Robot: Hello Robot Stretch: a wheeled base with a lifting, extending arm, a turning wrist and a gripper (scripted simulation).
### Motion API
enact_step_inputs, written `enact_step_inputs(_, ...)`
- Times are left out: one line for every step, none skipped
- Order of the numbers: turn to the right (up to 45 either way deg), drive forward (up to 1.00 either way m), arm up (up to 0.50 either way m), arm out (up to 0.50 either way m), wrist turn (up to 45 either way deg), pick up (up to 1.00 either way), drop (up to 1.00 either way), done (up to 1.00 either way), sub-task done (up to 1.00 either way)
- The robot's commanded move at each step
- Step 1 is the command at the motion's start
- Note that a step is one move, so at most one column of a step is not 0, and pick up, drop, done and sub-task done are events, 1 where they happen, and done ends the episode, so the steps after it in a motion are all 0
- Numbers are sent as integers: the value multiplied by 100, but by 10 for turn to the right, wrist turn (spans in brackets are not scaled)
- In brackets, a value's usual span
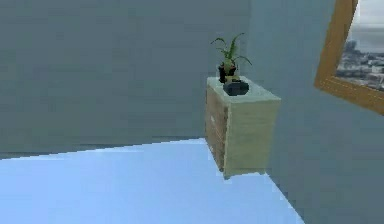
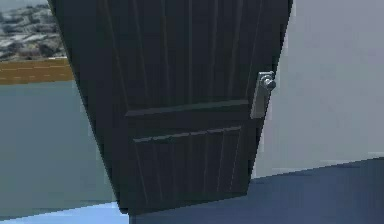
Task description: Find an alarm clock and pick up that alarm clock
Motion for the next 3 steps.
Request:
enact_step_inputs(-30, 0, 0, 0, 0, 0, 0, 0, 0)
enact_step_inputs(0, 90, 0, 0, 0, 0, 0, 0, 0)
enact_step_inputs(-450, 0, 0, 0, 0, 0, 0, 0, 0)
